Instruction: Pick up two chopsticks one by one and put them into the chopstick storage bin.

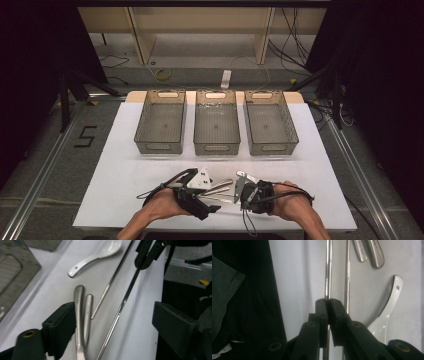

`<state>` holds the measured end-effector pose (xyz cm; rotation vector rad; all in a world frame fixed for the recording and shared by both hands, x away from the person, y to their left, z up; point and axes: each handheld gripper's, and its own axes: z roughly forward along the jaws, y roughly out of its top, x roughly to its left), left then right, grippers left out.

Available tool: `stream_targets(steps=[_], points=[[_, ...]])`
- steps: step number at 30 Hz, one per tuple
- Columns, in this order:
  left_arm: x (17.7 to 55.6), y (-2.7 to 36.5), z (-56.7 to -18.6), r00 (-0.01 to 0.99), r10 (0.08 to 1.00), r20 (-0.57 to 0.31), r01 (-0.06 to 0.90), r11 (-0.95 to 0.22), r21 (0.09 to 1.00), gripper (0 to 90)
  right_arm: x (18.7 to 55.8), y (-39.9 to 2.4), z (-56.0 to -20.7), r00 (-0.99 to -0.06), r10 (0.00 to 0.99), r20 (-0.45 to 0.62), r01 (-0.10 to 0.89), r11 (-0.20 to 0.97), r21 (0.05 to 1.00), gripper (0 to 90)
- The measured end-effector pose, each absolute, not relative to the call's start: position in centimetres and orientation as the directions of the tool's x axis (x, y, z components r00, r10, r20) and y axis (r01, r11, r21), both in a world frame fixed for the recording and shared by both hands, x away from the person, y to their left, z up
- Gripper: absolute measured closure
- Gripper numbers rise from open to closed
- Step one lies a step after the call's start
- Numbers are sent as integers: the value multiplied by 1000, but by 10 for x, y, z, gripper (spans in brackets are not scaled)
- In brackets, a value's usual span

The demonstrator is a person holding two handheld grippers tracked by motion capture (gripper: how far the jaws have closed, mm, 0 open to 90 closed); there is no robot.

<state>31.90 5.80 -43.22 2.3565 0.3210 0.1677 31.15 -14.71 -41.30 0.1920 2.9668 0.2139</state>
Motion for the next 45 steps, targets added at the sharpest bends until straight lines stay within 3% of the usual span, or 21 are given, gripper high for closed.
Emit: stream_targets(steps=[8,12,22,34,39,44,45], points=[[312,49,-438,974,205,101,97,-770,631,356,309,-140,-411,-982,102,-158,79,986,148,861],[311,47,-440,976,189,104,84,-777,623,483,308,-139,-411,-982,95,-162,72,987,141,861],[311,44,-444,985,139,103,55,-816,575,660,307,-138,-411,-983,78,-165,52,987,153,861],[310,43,-445,988,123,96,48,-826,561,806,303,-135,-414,-987,43,-153,20,989,147,860],[307,43,-445,993,69,98,3,-834,552,836,303,-137,-415,-988,24,-152,0,988,157,855],[307,45,-444,993,66,94,1,-823,567,855,307,-141,-414,-990,58,-129,32,981,194,823],[309,48,-443,992,82,96,11,-815,579,856,308,-145,-411,-987,83,-140,51,976,213,779]])
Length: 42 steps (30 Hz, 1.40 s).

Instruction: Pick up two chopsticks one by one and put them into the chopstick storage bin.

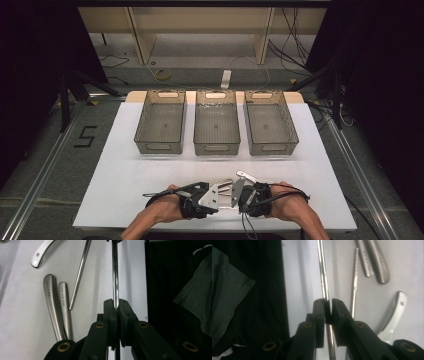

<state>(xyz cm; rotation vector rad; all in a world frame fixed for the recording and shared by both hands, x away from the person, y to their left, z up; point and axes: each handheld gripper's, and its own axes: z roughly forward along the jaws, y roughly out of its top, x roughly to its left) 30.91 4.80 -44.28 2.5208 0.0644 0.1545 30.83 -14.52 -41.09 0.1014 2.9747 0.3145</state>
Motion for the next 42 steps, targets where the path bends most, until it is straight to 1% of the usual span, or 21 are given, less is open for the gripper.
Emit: stream_targets(steps=[1,3,5,6,7,8,11,12,14,16,17,18,19,20,22,23,25,29,32,36,42], points=[[311,50,-442,990,93,102,17,-816,578,856,308,-148,-409,-984,100,-150,66,974,217,709],[313,52,-443,988,114,101,34,-812,582,856,311,-154,-405,-969,163,-185,111,958,265,616],[320,60,-442,979,171,114,73,-809,584,856,316,-162,-401,-952,230,-202,149,925,349,523],[322,62,-441,975,189,119,85,-806,586,856,317,-165,-399,-943,275,-186,189,905,381,491],[322,62,-441,975,189,119,85,-806,586,856,317,-165,-399,-943,275,-186,189,905,381,491],[324,64,-441,970,213,119,103,-799,593,856,320,-173,-396,-925,336,-180,231,869,437,461],[328,72,-438,957,261,131,133,-789,599,856,322,-180,-398,-912,369,-177,252,848,467,437],[331,77,-435,943,302,142,156,-774,614,856,322,-187,-401,-903,395,-171,272,831,486,405],[333,80,-434,937,320,142,168,-767,620,856,322,-190,-403,-900,406,-162,280,820,499,391],[335,84,-431,923,358,140,194,-748,635,856,319,-200,-406,-884,452,-120,315,764,563,366],[338,89,-428,908,398,131,224,-724,652,856,318,-203,-407,-877,468,-107,321,738,594,365],[338,89,-428,908,398,131,224,-724,652,856,317,-206,-407,-869,489,-81,336,701,630,362],[340,91,-427,900,418,121,240,-709,663,856,317,-206,-407,-869,489,-81,336,701,630,362],[341,93,-426,894,434,113,255,-699,668,856,314,-212,-409,-851,524,-48,354,638,684,345],[343,97,-424,881,462,103,276,-678,681,856,313,-215,-411,-839,542,-46,355,609,709,336],[345,100,-421,866,491,91,297,-654,696,855,312,-221,-412,-814,581,-8,375,536,757,330],[346,102,-420,857,508,89,308,-641,703,856,310,-228,-413,-791,611,39,395,460,795,323],[352,112,-418,821,567,71,345,-591,729,856,308,-237,-414,-752,655,73,405,372,835,314],[357,120,-416,798,601,52,371,-557,743,856,308,-239,-416,-741,663,107,413,325,851,300],[365,131,-411,759,651,21,409,-501,763,856,309,-238,-422,-739,659,138,433,308,847,280],[383,150,-408,689,724,-16,467,-427,775,856,308,-235,-424,-741,660,122,431,328,841,272]])
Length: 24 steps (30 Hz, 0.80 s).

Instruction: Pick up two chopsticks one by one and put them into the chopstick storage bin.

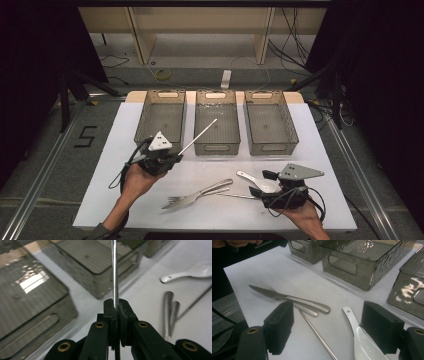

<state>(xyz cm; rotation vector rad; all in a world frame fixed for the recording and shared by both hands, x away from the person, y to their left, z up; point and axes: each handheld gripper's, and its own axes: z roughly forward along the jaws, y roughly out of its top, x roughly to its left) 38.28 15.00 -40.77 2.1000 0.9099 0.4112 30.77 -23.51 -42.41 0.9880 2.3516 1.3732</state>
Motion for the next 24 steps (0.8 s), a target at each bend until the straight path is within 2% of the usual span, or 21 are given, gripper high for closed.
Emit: stream_targets(steps=[12,24], points=[[430,183,-395,559,828,-45,538,-321,780,856,306,-234,-425,-741,661,116,438,345,830,272],[477,202,-394,481,874,-67,594,-269,759,855,305,-234,-424,-741,662,113,442,354,824,262]])
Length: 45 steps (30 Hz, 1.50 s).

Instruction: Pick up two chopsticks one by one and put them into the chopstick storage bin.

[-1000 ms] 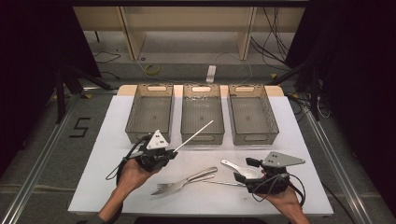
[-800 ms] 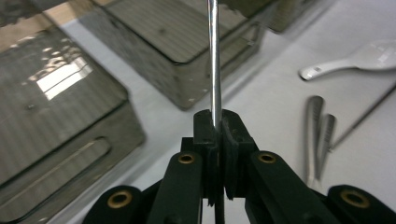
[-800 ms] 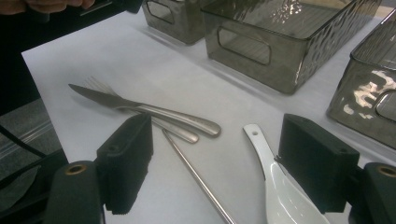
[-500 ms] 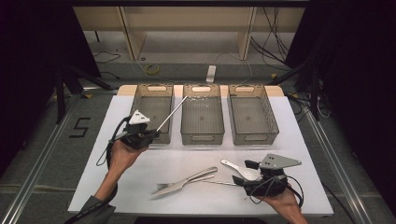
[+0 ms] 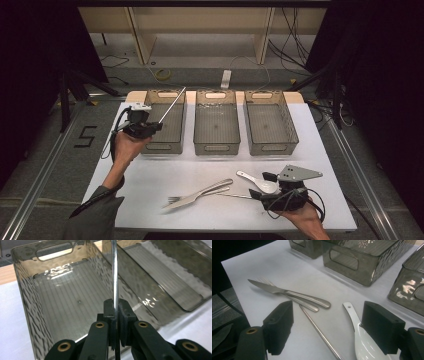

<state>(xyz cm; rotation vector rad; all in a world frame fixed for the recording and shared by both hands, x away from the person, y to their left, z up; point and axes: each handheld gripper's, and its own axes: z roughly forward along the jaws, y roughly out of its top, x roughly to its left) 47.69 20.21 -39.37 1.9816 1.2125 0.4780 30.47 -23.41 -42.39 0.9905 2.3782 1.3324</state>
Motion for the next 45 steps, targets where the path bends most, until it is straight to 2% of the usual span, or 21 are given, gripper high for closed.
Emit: stream_targets(steps=[14,26,28,29,33,34,35,36,37,38,39,40,41,43,45], points=[[513,217,-406,392,918,-51,667,-246,703,853,305,-234,-424,-746,656,115,439,355,826,262],[523,220,-418,357,932,-60,701,-225,676,841,305,-232,-424,-752,649,116,440,362,822,264],[524,219,-419,353,934,-57,704,-225,674,786,305,-232,-424,-752,649,114,439,363,822,264],[524,219,-419,342,938,-59,704,-214,677,708,305,-232,-424,-751,650,117,440,360,822,264],[521,218,-417,335,938,-87,705,-189,683,643,305,-233,-424,-751,650,115,440,363,821,264],[520,217,-417,341,934,-103,706,-183,684,570,305,-233,-424,-752,650,111,436,364,823,264],[518,217,-416,347,930,-119,710,-177,682,525,305,-233,-423,-752,650,110,437,367,821,264],[516,216,-415,354,925,-135,712,-173,680,525,305,-233,-423,-752,650,110,437,367,821,264],[513,215,-413,362,920,-149,709,-168,685,458,305,-234,-422,-751,652,103,435,373,820,264],[510,213,-412,374,914,-160,707,-169,687,458,305,-234,-422,-751,652,103,435,373,820,264],[506,212,-410,384,907,-171,703,-167,691,406,305,-235,-421,-751,653,96,433,378,818,267],[502,211,-408,393,900,-188,691,-155,706,391,305,-235,-421,-753,652,91,431,384,816,267],[492,208,-404,419,879,-229,676,-133,725,370,305,-235,-421,-753,653,88,434,391,811,267],[487,207,-402,432,869,-241,670,-131,731,348,305,-234,-421,-754,652,82,433,400,808,266],[476,202,-399,459,848,-264,669,-134,732,275,306,-233,-421,-757,651,58,434,434,789,267]])
